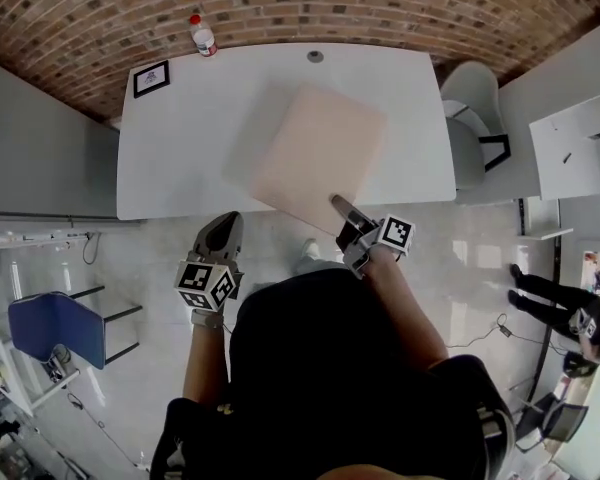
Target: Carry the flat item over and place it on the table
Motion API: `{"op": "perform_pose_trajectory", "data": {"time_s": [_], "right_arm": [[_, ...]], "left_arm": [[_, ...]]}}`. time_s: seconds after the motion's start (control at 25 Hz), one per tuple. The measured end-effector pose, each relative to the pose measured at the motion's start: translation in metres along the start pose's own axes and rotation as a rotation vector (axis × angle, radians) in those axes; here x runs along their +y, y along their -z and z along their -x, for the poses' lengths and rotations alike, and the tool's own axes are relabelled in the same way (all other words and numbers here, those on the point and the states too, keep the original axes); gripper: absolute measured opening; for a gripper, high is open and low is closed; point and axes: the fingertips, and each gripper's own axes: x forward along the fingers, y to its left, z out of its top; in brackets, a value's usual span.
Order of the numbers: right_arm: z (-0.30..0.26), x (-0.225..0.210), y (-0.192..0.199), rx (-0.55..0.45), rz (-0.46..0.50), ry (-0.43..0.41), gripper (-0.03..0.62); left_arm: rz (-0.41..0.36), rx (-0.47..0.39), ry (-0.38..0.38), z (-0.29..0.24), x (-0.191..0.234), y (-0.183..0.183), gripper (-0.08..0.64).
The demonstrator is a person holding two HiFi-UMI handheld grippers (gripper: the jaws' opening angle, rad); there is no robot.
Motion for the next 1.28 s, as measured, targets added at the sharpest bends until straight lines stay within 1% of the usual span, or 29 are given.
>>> {"op": "perform_pose_trajectory", "data": {"time_s": [0.16,0.24,0.36,0.48,0.64,0.76,1.28], "right_arm": [[-0.012,-0.013,-0.031,0.066,0.025,0.051,0.285],[-0.021,-0.014,-0.044,0.093,0.037,0.053,0.285],[-0.038,-0.012,-0.059,0.122,0.027,0.028,0.285],[-0.054,-0.016,-0.075,0.145,0.051,0.07,0.285],[-0.085,-0.015,-0.088,0.154,0.055,0.064,0.287],[-0.106,-0.017,-0.095,0.164,0.064,0.079,0.287],[-0.198,-0.037,-0.115,0.219,0.092,0.185,0.291]], "left_arm": [[0.001,-0.001,-0.022,-0.03,-0.006,-0.01,0.005],[0.004,-0.004,-0.032,-0.041,-0.007,-0.016,0.005],[0.008,-0.004,-0.041,-0.052,-0.008,-0.022,0.005],[0.004,0.004,-0.041,-0.062,-0.004,-0.026,0.005],[-0.001,0.015,-0.035,-0.074,0.015,-0.031,0.005],[0.003,0.014,-0.028,-0.083,0.033,-0.039,0.005],[0.017,0.041,0.031,-0.136,0.117,-0.067,0.005]]}}
